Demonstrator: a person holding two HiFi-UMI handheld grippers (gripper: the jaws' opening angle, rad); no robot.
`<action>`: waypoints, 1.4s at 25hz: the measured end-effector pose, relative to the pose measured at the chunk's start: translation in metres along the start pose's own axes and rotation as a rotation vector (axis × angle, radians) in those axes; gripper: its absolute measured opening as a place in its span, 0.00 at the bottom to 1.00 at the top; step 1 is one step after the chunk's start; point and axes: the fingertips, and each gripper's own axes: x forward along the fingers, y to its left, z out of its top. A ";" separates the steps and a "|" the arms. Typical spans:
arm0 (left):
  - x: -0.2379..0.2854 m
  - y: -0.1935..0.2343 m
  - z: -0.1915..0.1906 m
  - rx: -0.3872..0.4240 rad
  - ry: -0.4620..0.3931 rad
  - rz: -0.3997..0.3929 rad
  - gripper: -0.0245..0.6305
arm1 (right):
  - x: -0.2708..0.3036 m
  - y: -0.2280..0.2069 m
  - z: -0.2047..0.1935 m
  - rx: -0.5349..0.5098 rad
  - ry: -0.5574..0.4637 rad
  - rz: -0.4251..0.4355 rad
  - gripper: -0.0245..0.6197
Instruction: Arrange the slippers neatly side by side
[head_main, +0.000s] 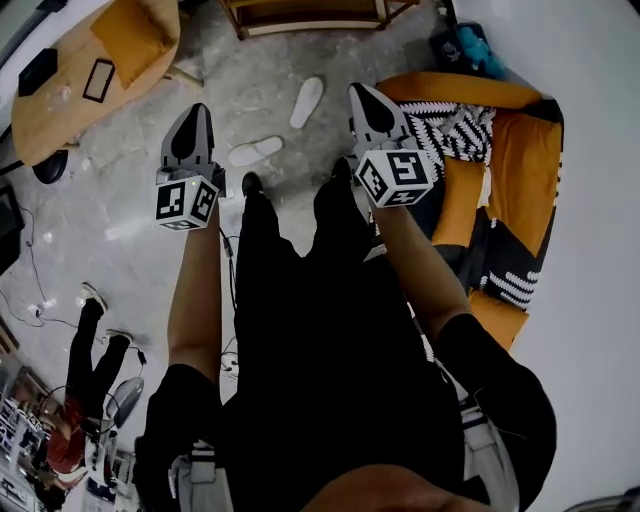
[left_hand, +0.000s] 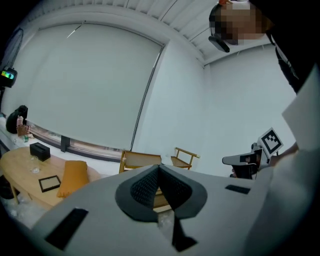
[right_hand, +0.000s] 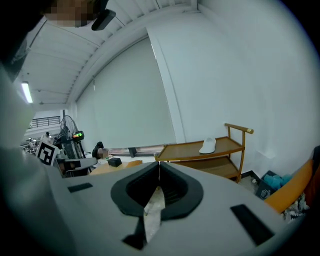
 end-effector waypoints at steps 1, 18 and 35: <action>0.002 -0.004 -0.008 -0.006 0.010 0.013 0.06 | 0.001 -0.008 -0.008 0.003 0.015 0.010 0.09; 0.071 0.009 -0.174 -0.068 0.168 0.036 0.06 | 0.095 -0.090 -0.219 0.145 0.243 -0.013 0.09; 0.103 0.054 -0.340 -0.087 0.290 -0.020 0.06 | 0.171 -0.134 -0.426 0.377 0.401 -0.019 0.09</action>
